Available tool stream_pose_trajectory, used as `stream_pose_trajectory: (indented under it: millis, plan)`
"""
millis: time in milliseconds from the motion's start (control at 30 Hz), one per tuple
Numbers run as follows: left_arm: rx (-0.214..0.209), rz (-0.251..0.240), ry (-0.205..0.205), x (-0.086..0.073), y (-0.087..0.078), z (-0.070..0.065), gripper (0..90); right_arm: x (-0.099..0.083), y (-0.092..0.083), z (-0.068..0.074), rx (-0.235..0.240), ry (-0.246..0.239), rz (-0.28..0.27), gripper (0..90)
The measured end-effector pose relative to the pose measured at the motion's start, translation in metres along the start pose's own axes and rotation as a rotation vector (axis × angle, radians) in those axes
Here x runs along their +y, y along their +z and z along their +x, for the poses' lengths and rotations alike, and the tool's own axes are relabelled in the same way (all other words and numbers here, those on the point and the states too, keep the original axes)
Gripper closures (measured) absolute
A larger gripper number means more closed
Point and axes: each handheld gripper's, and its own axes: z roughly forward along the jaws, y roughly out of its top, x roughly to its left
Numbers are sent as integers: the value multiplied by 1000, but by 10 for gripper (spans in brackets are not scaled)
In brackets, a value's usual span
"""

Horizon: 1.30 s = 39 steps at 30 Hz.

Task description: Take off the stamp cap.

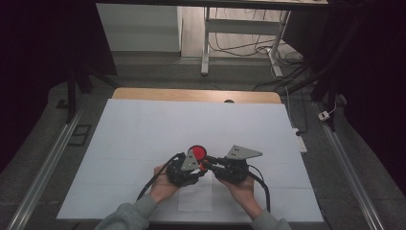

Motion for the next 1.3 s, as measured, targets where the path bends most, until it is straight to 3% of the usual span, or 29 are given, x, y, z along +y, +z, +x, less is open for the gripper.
stream_pose_trajectory:
  millis: [233,600,1300]
  plan:
    - [-16,-27,-17,-2,-1,1,656,1,-1,6,-29,-47,-20,731]
    - [-11,-35,-12,-1,-2,0,656,0,-3,5,-22,-26,-42,732]
    - [-2,-3,27,-1,-6,0,657,-4,-2,7,-18,-2,-67,732]
